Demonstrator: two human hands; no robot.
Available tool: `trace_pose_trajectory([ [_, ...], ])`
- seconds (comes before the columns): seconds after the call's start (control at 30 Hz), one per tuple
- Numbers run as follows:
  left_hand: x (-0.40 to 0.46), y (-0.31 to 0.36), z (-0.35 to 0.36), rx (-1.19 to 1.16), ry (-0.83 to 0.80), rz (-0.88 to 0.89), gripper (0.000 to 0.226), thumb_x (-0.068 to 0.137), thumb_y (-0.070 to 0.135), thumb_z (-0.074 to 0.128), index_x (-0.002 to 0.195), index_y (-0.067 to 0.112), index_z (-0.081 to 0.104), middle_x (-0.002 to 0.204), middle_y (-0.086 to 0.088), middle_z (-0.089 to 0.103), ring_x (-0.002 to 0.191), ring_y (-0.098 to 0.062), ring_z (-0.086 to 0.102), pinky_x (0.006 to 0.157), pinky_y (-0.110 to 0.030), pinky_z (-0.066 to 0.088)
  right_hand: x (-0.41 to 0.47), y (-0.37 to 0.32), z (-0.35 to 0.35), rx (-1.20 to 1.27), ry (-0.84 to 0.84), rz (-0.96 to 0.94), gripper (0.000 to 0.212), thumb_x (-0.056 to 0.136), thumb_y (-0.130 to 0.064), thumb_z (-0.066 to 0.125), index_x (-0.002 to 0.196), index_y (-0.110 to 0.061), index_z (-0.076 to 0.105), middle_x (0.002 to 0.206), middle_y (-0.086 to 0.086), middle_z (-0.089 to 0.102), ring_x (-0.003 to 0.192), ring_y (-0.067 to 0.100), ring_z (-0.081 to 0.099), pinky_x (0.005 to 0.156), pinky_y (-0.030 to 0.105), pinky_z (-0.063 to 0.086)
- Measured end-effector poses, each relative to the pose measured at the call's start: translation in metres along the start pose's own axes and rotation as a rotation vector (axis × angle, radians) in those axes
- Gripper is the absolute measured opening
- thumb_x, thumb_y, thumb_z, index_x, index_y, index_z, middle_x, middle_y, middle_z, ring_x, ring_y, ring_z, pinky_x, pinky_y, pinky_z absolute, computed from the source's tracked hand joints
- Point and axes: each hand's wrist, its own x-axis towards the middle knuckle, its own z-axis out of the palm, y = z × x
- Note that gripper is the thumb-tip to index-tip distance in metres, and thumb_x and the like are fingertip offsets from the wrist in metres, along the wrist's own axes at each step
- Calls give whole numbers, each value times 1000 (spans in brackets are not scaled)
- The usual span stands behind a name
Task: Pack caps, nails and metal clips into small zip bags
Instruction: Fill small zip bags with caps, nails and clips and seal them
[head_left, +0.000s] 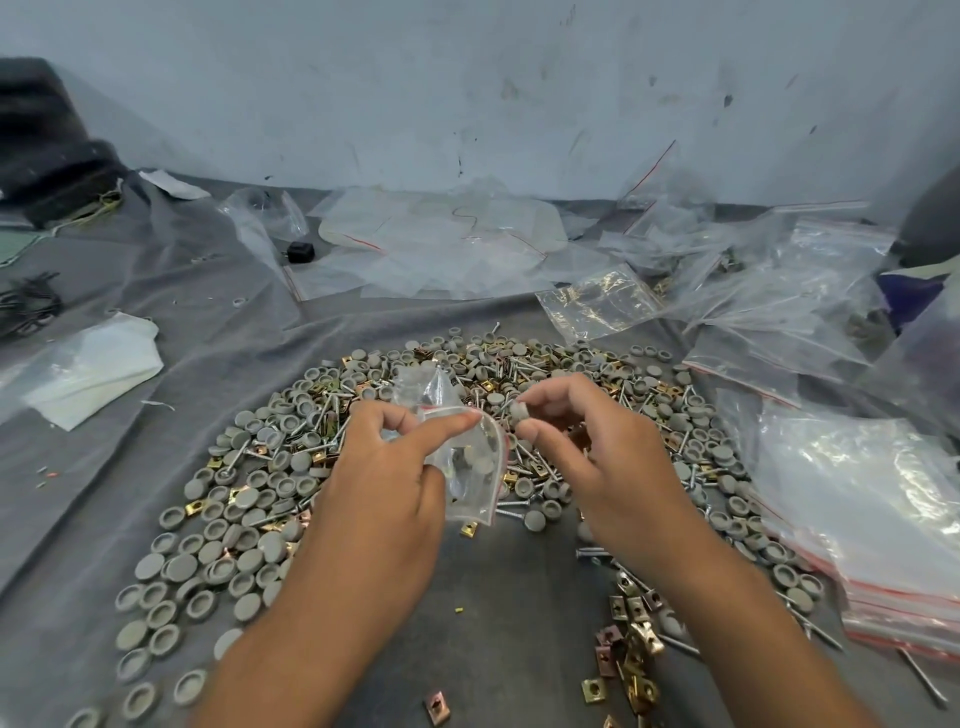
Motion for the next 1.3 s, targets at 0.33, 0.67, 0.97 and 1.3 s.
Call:
trace_pose_trajectory([
  [0.33,-3,12,-5,-214,-31,-27,33,93,31,47,116,47,64,104,16,46,80,0,55,72,-4,37,-20,-23,8,-104,48,-256,18,90,-30,73,106,-23,69,96,-17,66,90,-3,63,79,5,41],
  [0.67,-2,13,-6,-265,-15,-34,37,93,26,49,122,41,66,101,15,48,64,-8,56,64,-10,41,-17,-22,9,-221,119,-290,22,93,-34,66,113,-26,71,102,-17,62,97,3,54,85,13,39],
  [0.97,-1,7,-4,-189,-3,-24,46,93,17,45,131,35,63,104,14,47,80,0,54,71,-4,37,-7,0,-21,-143,99,-37,12,97,-36,62,106,-39,67,98,-23,62,90,-3,59,75,8,43],
  [1.3,-2,10,-3,-152,30,1,48,91,15,44,134,29,61,106,16,43,71,-1,55,68,-6,39,-10,27,-14,-611,-362,174,24,89,-46,73,107,-48,58,103,-25,53,96,2,52,84,33,54],
])
